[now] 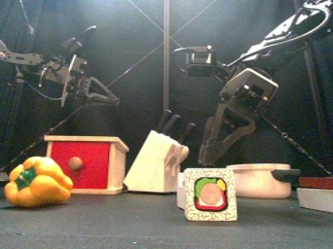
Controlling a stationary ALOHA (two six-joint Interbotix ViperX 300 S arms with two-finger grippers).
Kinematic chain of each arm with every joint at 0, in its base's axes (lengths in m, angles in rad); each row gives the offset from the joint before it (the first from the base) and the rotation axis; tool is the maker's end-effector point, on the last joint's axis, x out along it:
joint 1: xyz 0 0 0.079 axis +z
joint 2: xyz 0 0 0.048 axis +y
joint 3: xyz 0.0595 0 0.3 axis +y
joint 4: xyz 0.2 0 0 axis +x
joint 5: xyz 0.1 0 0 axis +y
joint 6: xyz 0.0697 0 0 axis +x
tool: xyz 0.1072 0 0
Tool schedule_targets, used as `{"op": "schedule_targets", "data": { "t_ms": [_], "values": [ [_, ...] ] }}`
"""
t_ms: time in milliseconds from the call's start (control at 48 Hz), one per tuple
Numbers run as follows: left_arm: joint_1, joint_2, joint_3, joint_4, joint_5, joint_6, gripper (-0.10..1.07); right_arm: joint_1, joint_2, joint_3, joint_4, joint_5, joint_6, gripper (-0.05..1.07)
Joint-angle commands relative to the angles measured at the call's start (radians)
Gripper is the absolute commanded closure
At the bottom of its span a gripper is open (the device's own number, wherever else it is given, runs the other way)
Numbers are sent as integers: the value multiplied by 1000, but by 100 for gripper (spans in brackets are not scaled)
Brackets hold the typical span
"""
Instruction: Grab sushi piece from table
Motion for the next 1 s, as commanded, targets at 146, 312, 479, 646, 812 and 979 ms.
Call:
{"op": "schedule_targets", "data": {
  "t_ms": [146, 312, 479, 646, 812, 979],
  "values": [
    [-2, -3, -9, 3, -3, 3, 76, 29, -21, -37, 12, 0, 0, 24],
    [-2, -3, -9, 3, -3, 2, 76, 38, -11, -54, 11, 0, -2, 24],
    [-2, -3, -9, 3, -3, 3, 76, 44, 6, -64, 12, 0, -2, 24],
    [-2, -3, -9, 3, -3, 3, 76, 46, 34, -77, 17, 5, 0, 24],
    [-2, -5, -11, 3, -3, 3, 76, 46, 60, -97, 17, 6, 0, 24],
    [-2, -5, -9, 3, -3, 3, 76, 46, 78, -110, 17, 8, 0, 24]
  ]
}}
